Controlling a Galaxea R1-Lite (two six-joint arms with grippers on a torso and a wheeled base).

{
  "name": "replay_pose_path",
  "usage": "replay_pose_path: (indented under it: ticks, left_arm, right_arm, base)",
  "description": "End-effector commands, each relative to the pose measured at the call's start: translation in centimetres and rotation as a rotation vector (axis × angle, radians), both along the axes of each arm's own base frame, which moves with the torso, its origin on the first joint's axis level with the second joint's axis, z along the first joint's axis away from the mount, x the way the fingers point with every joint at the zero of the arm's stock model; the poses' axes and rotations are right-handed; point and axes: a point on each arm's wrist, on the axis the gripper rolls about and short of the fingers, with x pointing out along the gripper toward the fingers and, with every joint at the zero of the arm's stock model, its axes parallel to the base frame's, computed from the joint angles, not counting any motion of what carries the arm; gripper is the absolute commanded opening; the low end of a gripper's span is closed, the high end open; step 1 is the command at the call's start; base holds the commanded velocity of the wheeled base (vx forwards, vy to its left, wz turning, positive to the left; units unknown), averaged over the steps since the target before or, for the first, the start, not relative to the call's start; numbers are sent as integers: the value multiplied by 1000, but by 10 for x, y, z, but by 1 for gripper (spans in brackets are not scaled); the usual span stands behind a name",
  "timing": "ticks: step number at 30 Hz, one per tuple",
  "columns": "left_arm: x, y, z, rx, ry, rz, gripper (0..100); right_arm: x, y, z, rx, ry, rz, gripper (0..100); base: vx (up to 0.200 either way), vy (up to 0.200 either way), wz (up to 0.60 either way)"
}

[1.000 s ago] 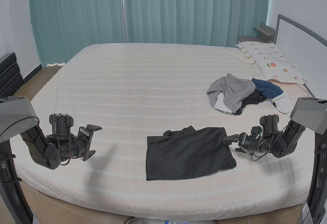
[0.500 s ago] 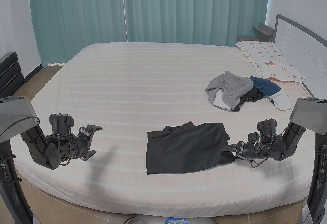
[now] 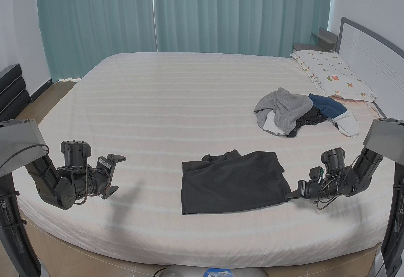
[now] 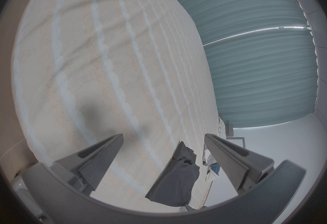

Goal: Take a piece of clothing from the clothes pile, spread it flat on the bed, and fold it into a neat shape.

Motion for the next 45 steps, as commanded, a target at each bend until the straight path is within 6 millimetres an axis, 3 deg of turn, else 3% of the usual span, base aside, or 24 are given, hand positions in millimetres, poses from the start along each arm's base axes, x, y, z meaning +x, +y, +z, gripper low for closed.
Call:
replay_pose_path:
  ticks: [1, 14, 15, 18, 26, 28, 33, 45]
  left_arm:
    - [0, 0, 0, 0, 1, 0, 100]
    - [0, 0, 0, 0, 1, 0, 100]
    - [0, 0, 0, 0, 1, 0, 100]
    - [0, 0, -1, 0, 3, 0, 100]
    - [0, 0, -1, -1, 2, 2, 100]
    - [2, 2, 1, -8, -6, 18, 100]
    - [1, 1, 0, 4, -8, 13, 100]
    - [1, 0, -1, 8, -7, 14, 100]
  right_arm:
    - [1, -1, 2, -1, -9, -1, 0]
    - [0, -3, 0, -22, -8, 8, 0]
    - [0, -3, 1, -25, -14, 5, 100]
    - [3, -3, 7, -17, -42, -1, 100]
    - [37, 2, 30, 117, -79, -137, 100]
    - [56, 8, 26, 201, -90, -206, 100]
    - [76, 24, 6, 242, -164, -315, 100]
    - [89, 41, -7, 242, -228, -320, 100]
  base:
    - [0, 0, 0]
    - [0, 0, 0]
    - [0, 0, 0]
    - [0, 0, 0]
    - [0, 0, 0]
    - [0, 0, 0]
    - [80, 0, 0]
    - [17, 0, 0]
